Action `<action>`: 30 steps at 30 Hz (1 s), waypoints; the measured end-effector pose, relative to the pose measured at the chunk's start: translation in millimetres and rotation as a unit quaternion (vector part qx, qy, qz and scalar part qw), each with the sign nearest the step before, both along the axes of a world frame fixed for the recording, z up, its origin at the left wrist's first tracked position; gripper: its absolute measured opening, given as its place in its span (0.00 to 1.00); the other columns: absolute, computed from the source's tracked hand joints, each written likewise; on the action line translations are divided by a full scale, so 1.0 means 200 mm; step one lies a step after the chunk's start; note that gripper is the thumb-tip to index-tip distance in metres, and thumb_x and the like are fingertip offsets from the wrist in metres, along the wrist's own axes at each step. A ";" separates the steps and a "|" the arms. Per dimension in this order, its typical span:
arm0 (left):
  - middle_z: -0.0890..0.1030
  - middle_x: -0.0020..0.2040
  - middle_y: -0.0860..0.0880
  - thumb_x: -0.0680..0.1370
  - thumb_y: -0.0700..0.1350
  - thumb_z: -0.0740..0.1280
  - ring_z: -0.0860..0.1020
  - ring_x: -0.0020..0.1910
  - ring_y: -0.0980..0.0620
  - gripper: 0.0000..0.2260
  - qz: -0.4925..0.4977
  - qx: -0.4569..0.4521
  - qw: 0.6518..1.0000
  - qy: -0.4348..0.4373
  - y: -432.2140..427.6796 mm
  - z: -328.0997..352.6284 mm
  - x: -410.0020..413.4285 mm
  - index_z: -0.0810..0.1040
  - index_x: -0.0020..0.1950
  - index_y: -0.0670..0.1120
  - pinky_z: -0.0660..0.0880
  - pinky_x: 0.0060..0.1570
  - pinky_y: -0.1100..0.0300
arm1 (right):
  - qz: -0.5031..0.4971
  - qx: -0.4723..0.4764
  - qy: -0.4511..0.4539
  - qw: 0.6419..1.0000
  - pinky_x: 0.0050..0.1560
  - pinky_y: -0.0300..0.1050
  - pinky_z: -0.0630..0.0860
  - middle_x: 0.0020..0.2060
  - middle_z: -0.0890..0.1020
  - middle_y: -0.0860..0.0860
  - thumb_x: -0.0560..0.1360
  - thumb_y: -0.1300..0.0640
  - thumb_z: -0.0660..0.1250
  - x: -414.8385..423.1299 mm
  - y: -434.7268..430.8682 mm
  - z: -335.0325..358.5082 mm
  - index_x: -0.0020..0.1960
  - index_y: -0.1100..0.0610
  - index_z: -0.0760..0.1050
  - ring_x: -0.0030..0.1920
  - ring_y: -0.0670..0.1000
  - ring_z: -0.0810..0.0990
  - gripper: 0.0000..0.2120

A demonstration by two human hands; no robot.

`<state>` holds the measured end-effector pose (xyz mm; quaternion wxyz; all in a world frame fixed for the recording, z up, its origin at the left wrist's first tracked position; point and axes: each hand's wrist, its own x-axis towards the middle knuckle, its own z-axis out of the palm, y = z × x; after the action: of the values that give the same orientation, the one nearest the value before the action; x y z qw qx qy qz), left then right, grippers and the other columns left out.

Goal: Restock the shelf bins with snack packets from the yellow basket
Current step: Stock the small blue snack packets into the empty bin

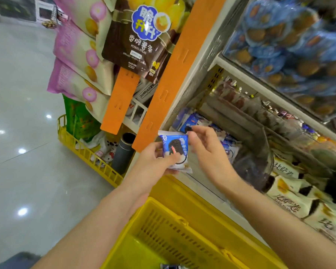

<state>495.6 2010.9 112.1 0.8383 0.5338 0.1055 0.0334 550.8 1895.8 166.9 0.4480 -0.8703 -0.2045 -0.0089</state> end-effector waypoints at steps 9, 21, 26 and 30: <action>0.82 0.53 0.48 0.76 0.48 0.67 0.80 0.51 0.52 0.13 -0.008 0.076 0.997 -0.008 -0.16 -0.03 -0.11 0.75 0.59 0.48 0.77 0.53 0.54 | 0.011 -0.063 0.182 0.981 0.39 0.28 0.75 0.47 0.82 0.51 0.74 0.62 0.68 -0.24 -0.23 0.05 0.57 0.57 0.74 0.42 0.44 0.79 0.12; 0.69 0.50 0.63 0.76 0.51 0.66 0.70 0.49 0.66 0.12 0.032 0.456 0.874 -0.164 -0.22 0.03 0.04 0.70 0.58 0.55 0.67 0.45 0.72 | -0.045 -0.062 0.093 0.993 0.55 0.48 0.78 0.48 0.82 0.48 0.68 0.58 0.75 -0.16 -0.45 0.08 0.51 0.49 0.76 0.50 0.51 0.81 0.14; 0.68 0.61 0.54 0.78 0.52 0.61 0.67 0.61 0.56 0.16 0.098 0.564 0.783 -0.242 -0.14 0.09 0.25 0.68 0.65 0.50 0.62 0.59 0.62 | -0.116 -0.103 -0.025 0.988 0.52 0.43 0.77 0.49 0.80 0.45 0.72 0.57 0.70 0.13 -0.47 0.18 0.50 0.47 0.72 0.48 0.44 0.79 0.11; 0.75 0.58 0.51 0.80 0.55 0.55 0.72 0.56 0.53 0.16 0.076 0.653 0.721 -0.221 -0.12 0.04 0.39 0.73 0.62 0.49 0.63 0.59 0.59 | -0.133 -0.227 -0.039 0.964 0.51 0.37 0.69 0.56 0.78 0.51 0.73 0.57 0.69 0.41 -0.45 0.12 0.61 0.55 0.72 0.50 0.45 0.74 0.17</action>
<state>573.0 1987.2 120.0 0.2765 0.9163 -0.0905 0.2751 632.8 1805.6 190.5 0.2247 -0.9676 -0.1009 -0.0554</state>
